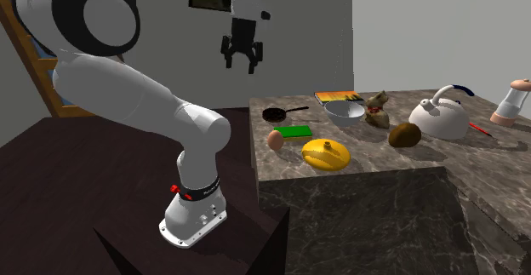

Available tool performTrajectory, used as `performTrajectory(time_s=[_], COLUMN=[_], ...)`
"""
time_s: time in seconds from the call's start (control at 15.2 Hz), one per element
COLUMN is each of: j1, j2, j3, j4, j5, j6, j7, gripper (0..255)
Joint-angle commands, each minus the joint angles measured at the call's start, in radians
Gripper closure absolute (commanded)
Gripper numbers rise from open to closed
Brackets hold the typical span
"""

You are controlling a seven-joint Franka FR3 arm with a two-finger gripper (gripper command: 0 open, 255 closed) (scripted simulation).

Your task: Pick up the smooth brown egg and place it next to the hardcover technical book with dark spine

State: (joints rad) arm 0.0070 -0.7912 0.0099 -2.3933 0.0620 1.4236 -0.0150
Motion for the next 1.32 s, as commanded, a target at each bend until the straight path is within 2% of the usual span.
performTrajectory(time_s=[0.0, 0.59, 0.99, 1.25], j1=[0.000, -0.034, -0.056, -0.059], j2=[0.000, 0.021, 0.134, 0.235], j3=[0.000, -0.220, -0.375, -0.464], j4=[0.000, -0.179, -0.233, -0.238], j5=[0.000, -0.137, -0.225, -0.261], j6=[0.000, 0.152, 0.286, 0.374], j7=[0.000, -0.302, -0.504, -0.621], gripper=[0, 0, 0, 0])
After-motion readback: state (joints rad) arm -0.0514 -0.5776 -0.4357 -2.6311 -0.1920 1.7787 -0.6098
